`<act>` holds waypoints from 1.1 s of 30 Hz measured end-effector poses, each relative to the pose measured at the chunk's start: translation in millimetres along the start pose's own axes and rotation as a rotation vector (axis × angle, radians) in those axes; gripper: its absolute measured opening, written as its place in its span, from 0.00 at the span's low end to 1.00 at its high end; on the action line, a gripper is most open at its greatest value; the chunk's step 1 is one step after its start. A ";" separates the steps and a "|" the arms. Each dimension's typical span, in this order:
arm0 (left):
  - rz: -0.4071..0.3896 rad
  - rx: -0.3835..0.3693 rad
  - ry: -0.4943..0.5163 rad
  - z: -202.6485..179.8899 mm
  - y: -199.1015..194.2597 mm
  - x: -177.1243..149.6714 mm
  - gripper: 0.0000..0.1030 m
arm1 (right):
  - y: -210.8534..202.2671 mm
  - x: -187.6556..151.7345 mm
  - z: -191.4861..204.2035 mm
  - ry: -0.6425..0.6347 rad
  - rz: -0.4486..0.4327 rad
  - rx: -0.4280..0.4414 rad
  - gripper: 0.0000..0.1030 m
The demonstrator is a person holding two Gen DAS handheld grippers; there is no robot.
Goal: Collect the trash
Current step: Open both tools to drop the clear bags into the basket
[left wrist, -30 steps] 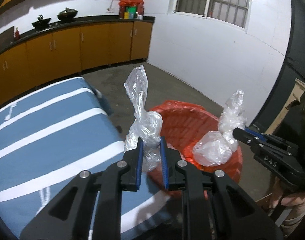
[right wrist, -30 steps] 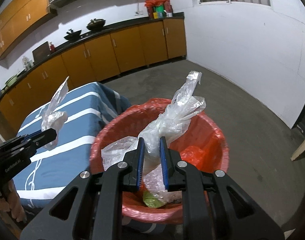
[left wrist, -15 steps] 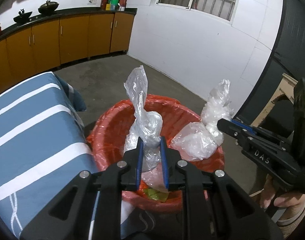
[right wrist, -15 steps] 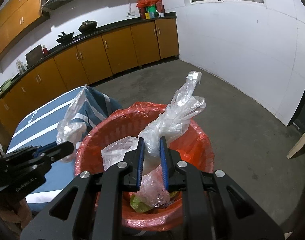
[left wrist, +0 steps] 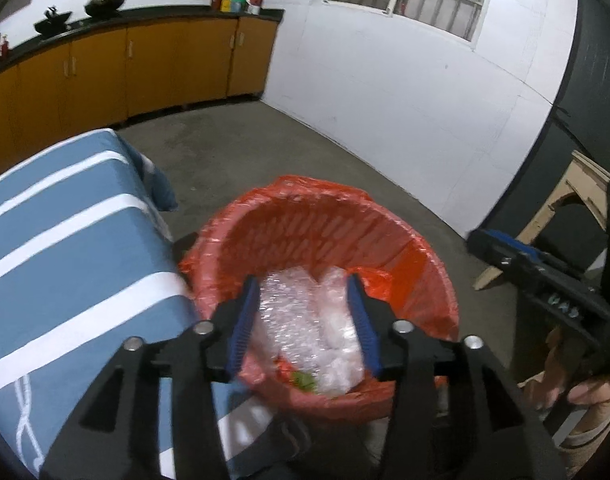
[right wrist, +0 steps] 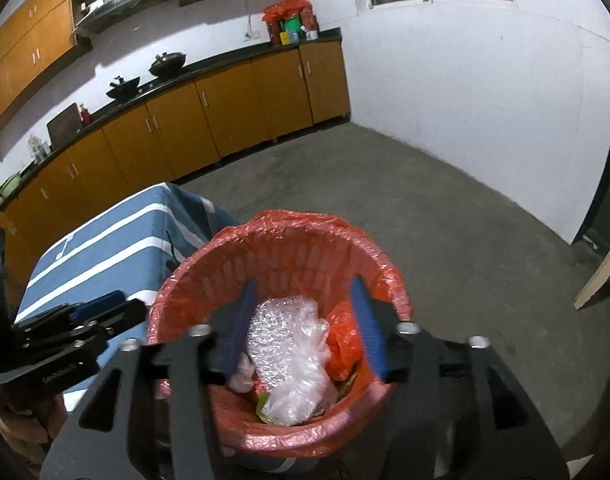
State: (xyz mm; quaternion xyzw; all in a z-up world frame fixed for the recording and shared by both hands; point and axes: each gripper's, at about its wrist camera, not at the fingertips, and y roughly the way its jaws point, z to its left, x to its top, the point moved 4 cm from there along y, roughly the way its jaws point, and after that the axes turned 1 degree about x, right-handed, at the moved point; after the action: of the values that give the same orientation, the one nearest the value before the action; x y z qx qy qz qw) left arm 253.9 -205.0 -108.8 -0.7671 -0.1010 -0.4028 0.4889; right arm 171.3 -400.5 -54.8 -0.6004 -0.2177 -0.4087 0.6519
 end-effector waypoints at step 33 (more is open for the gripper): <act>-0.379 0.492 -0.103 62.0 -250.6 -79.8 0.96 | -141.9 -51.3 90.1 -0.100 -0.255 -0.125 0.98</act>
State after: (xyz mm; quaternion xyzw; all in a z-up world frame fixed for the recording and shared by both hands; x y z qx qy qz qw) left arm 96.3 -8.6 -10.7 -0.6127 -0.3613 -0.4111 0.5701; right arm 48.0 -292.2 7.8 -0.6270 -0.2984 -0.4705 0.5445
